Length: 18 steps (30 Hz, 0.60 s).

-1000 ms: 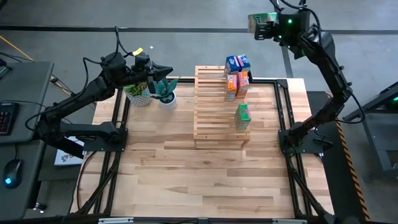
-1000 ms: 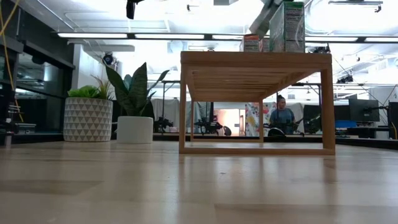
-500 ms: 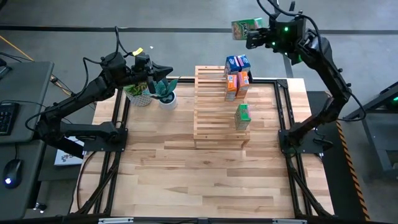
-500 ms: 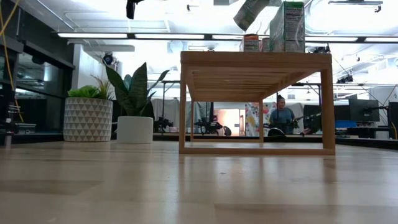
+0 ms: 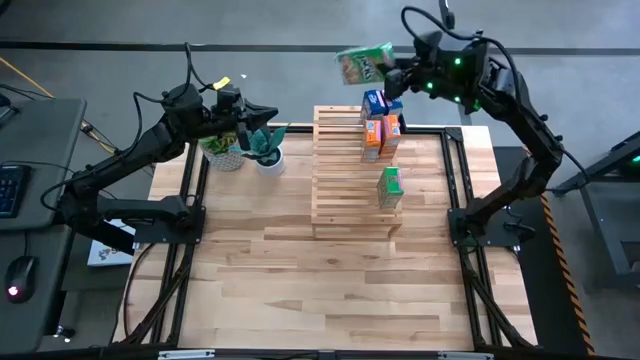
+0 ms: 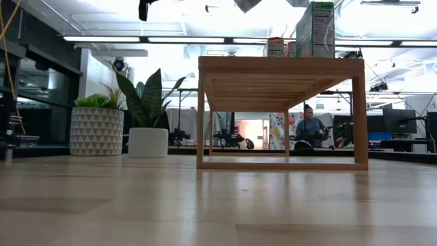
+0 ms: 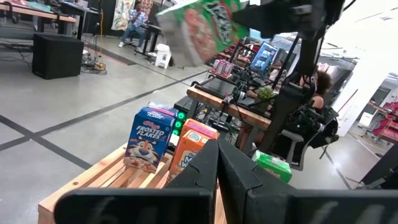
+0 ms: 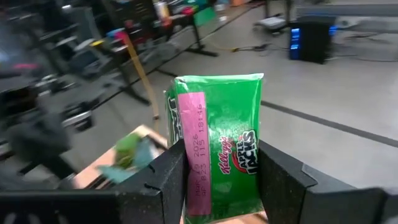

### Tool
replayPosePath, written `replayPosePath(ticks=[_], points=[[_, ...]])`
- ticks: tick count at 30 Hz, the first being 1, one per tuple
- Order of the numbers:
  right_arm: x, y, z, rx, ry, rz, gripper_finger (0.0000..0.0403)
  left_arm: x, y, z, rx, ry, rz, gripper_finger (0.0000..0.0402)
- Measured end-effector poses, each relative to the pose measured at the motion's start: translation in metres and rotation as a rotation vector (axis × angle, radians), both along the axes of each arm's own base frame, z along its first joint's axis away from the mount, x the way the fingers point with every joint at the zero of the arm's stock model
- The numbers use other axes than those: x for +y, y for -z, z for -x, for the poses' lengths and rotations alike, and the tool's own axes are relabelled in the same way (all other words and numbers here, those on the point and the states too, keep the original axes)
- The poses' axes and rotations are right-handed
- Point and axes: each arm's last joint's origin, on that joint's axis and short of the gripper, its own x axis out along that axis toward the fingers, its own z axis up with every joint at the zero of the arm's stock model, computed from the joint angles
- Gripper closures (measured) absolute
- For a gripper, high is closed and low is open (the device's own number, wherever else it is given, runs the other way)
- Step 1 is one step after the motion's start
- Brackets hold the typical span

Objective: Stack cereal on shelf
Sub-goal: Put the green cereal box aligned with the other green cereal box on the shelf

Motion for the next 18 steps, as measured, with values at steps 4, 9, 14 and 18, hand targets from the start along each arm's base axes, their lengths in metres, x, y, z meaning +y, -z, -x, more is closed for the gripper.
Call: replayPosePath(ticks=[4, 9, 14, 18], points=[[0.013, 0.000, -0.006, 0.010, -0.099, 0.008, 0.0243, 0.000, 0.000, 0.000, 0.000, 0.000, 0.000, 0.0401], [0.027, 0.000, -0.012, 0.021, -0.202, 0.018, 0.0243, 0.000, 0.000, 0.000, 0.000, 0.000, 0.000, 0.0402], [0.040, 0.000, -0.017, 0.017, -0.354, 0.006, 0.0243, 0.000, 0.000, 0.000, 0.000, 0.000, 0.000, 0.0402], [0.051, 0.000, -0.020, 0.016, -0.474, 0.001, 0.0243, 0.000, 0.000, 0.000, 0.000, -0.001, 0.000, 0.0402]])
